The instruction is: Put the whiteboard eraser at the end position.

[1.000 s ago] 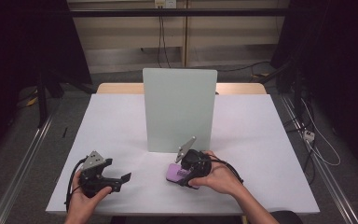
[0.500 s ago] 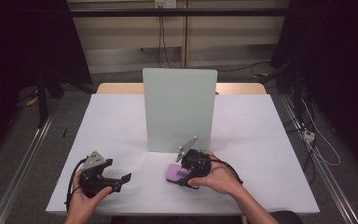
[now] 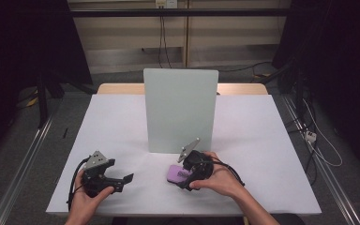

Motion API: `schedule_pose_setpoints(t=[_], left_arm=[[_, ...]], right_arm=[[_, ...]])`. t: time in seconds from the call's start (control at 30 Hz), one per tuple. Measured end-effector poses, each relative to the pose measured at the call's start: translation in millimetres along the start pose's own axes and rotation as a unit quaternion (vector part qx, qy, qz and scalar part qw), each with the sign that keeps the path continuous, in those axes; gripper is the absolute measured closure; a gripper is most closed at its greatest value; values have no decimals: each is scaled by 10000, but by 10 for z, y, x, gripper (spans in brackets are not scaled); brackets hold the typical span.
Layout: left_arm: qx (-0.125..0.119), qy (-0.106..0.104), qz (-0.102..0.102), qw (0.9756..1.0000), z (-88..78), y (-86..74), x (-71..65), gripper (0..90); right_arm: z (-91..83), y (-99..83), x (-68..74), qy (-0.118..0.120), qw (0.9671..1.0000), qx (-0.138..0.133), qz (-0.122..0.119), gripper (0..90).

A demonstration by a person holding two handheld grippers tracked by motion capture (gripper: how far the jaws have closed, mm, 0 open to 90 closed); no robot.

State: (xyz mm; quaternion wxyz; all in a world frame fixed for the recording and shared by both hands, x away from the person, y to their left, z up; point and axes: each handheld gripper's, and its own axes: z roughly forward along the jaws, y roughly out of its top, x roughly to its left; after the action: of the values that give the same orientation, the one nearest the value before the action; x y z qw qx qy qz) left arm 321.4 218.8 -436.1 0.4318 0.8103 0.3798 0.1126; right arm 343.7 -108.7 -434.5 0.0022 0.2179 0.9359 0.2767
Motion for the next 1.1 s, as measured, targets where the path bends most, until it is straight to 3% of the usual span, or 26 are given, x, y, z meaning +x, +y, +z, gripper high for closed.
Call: schedule_pose_setpoints(t=[0.1,0.37,0.5,0.67,0.83,0.9,1.0,1.1], left_arm=[[12,-28,1,10000,26,16,-2,56],[6,-4,-30,10000,42,27,12,55],[10,-8,-29,10000,41,26,14,53],[29,17,-8,10000,47,28,13,52],[-16,82,2,10000,44,25,28,52],[62,142,41,9999,44,25,37,53],[122,122,26,9998,45,15,49,53],[106,177,17,9998,40,14,52,52]], right_arm=[[-34,-12,-2,-34,9999,-116,124,108],[-138,-32,0,-146,9984,-508,191,99],[-200,-31,3,-234,9963,-786,258,88],[-252,-30,-8,-544,9924,-1024,417,82],[-258,-72,-60,-652,9875,-1223,745,73],[-256,-106,-53,-880,9836,-1339,825,78],[-290,-171,-52,-962,9795,-1464,993,89],[-350,-230,-48,-1109,9723,-1696,1168,92]])
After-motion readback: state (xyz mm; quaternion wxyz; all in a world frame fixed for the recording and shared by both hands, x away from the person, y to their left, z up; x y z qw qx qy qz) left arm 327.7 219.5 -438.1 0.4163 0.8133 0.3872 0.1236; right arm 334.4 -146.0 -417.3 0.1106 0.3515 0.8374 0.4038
